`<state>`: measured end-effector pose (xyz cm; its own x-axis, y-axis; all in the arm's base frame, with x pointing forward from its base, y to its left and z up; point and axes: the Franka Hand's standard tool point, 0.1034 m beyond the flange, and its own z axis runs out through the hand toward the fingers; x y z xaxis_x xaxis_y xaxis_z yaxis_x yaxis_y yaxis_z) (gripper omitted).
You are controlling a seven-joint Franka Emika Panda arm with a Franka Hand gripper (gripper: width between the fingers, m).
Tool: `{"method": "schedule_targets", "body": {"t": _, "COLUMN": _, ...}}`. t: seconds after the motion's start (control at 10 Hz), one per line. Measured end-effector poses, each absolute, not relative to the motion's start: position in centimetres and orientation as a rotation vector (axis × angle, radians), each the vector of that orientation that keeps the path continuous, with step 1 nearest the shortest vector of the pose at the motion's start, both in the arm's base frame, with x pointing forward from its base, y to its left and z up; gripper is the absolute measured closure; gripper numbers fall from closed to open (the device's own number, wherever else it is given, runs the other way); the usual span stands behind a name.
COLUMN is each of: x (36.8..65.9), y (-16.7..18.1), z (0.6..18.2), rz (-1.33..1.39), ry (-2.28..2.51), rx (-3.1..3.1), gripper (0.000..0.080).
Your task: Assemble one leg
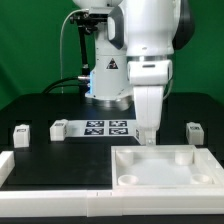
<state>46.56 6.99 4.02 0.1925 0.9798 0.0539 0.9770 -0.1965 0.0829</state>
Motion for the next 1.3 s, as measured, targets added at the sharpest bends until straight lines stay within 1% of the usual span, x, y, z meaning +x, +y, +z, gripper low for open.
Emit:
{"method": "schedule_targets", "body": {"t": 0.1, "x": 46.1, "y": 7.5, "z": 4.5, "rz": 0.163, "ry": 1.914, "rx": 2.444, "gripper": 0.0151}}
{"method": "schedule_targets", "body": {"t": 0.4, "x": 46.0, "y": 7.4, "z": 4.3, "rz": 0.159, "ry": 1.853, "rx": 2.498, "gripper": 0.0151}}
{"method": "schedule_targets", "body": {"t": 0.7, "x": 46.0, "y": 7.4, "z": 4.3, "rz": 0.166, "ry": 1.474, "rx": 2.762, "gripper": 0.0151}}
{"method": "schedule_targets", "body": {"t": 0.8, "x": 45.8, "y": 7.3, "z": 4.2, "rz": 0.167, "ry": 1.303, "rx": 2.859, "gripper": 0.0151}}
{"method": "schedule_targets", "body": {"t": 0.9, "x": 44.8, "y": 7.1, "z": 4.1, "rz": 0.163, "ry": 0.979, "rx": 3.009, "gripper": 0.0151}}
{"method": "schedule_targets", "body": {"t": 1.0, "x": 43.9, "y": 7.8, "z": 4.0, "rz": 0.166, "ry": 0.728, "rx": 3.094, "gripper": 0.0151}}
{"method": "schedule_targets", "body": {"t": 1.3, "x": 41.7, "y": 12.0, "z": 3.9, "rz": 0.127, "ry": 0.038, "rx": 3.226, "gripper": 0.0151}}
